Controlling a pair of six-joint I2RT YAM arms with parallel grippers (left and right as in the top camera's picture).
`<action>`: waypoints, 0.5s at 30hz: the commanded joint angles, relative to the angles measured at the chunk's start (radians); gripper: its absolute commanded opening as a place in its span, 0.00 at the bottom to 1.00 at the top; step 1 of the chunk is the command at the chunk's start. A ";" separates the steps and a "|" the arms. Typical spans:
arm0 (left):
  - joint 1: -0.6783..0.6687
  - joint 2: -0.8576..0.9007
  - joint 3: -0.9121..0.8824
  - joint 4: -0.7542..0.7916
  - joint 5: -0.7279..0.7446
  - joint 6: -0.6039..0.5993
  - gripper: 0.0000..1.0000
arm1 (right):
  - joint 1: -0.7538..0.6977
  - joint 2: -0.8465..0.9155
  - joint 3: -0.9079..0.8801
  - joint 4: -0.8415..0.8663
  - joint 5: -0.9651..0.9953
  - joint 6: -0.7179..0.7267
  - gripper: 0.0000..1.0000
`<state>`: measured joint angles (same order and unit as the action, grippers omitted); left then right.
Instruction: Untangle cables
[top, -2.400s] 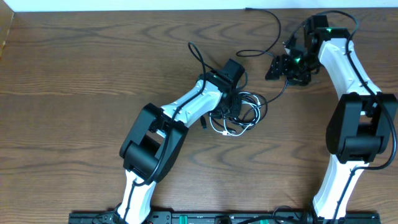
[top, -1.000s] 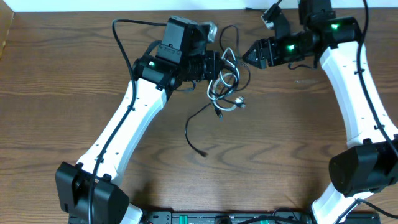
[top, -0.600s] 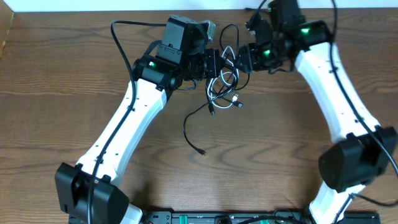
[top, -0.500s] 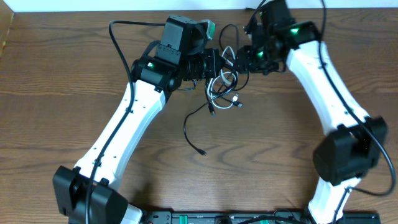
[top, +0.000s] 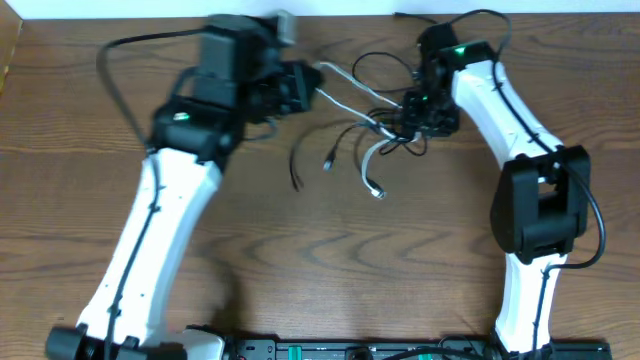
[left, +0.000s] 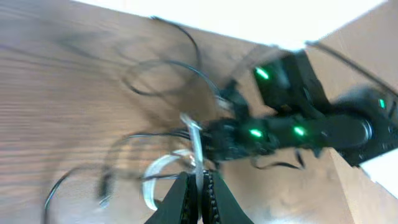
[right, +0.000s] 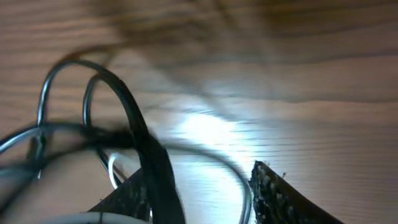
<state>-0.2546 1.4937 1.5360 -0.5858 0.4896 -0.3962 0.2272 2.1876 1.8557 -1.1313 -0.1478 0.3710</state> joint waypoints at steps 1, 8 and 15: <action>0.122 -0.077 0.013 -0.037 -0.047 0.022 0.07 | -0.049 0.007 -0.004 -0.013 0.075 -0.005 0.46; 0.304 -0.121 0.013 -0.152 -0.144 0.089 0.07 | -0.084 0.007 -0.004 -0.032 0.079 -0.058 0.40; 0.495 -0.121 0.013 -0.186 -0.144 0.131 0.08 | -0.105 0.007 -0.004 -0.043 0.090 -0.066 0.27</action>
<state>0.1486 1.3880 1.5349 -0.7780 0.4038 -0.3058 0.1608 2.1880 1.8557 -1.1671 -0.1177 0.3172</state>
